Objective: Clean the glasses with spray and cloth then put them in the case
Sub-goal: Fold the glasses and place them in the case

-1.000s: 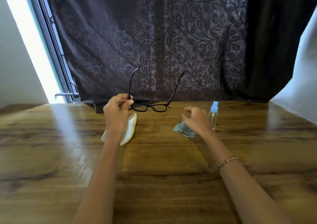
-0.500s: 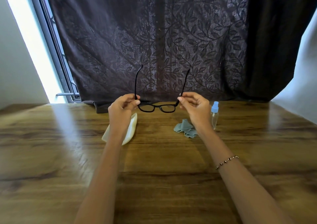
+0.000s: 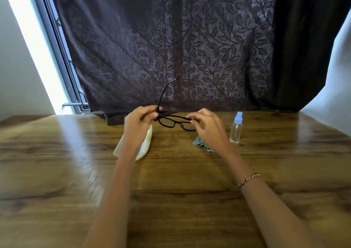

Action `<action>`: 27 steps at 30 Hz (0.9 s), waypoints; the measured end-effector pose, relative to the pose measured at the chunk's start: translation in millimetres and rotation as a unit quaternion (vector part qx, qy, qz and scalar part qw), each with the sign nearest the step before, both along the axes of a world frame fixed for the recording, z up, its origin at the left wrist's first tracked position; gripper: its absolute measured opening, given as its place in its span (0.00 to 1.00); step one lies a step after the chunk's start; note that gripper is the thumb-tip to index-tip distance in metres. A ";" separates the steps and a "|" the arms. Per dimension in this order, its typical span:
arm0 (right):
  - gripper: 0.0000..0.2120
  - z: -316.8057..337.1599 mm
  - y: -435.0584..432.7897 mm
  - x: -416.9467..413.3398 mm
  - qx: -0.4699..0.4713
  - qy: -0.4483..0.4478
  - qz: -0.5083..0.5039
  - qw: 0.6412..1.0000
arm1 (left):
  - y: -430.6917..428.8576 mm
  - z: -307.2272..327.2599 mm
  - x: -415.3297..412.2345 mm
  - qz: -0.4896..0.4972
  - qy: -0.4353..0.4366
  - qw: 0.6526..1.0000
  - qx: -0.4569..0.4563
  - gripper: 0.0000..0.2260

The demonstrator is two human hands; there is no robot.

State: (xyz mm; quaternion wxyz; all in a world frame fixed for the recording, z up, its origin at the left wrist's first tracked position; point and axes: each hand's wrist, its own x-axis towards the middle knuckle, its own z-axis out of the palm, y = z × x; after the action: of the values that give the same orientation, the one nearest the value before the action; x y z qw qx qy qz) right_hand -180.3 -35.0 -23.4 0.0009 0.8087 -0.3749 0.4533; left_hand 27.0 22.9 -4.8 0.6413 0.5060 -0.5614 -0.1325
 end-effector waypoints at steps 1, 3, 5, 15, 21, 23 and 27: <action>0.10 0.0 0.4 -0.3 0.004 0.005 0.004 1.000 | 0.9 -0.1 0.2 -0.010 0.001 1.000 0.007 0.10; 0.10 -0.7 0.0 -0.3 0.017 0.011 0.016 1.000 | 2.4 -0.9 0.3 -0.029 0.001 0.999 0.022 0.10; 0.10 -0.7 -0.9 -0.4 0.036 0.000 0.030 0.999 | 3.7 -1.3 1.1 -0.040 0.003 0.998 0.040 0.09; 0.07 10.1 3.3 1.8 0.146 -0.131 0.056 0.979 | -5.8 -8.2 5.2 -0.021 -0.164 0.976 0.143 0.09; 0.12 15.6 5.4 -4.0 0.221 -0.161 0.097 0.957 | -8.2 -9.9 5.7 0.038 -0.182 0.972 0.146 0.08; 0.10 16.1 5.1 -6.2 0.255 -0.141 0.131 0.948 | -7.9 -9.7 7.9 0.057 -0.182 0.970 0.148 0.08; 0.08 19.4 6.4 -7.0 0.288 -0.156 0.170 0.929 | -7.0 -9.8 8.5 0.065 -0.167 0.977 0.113 0.08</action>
State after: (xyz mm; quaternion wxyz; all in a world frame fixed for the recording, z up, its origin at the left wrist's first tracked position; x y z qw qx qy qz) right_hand -187.3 -28.6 -4.0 -0.3677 0.7450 -0.3417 0.4394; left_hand 35.5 15.9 -14.6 0.4849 0.6254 -0.6076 -0.0668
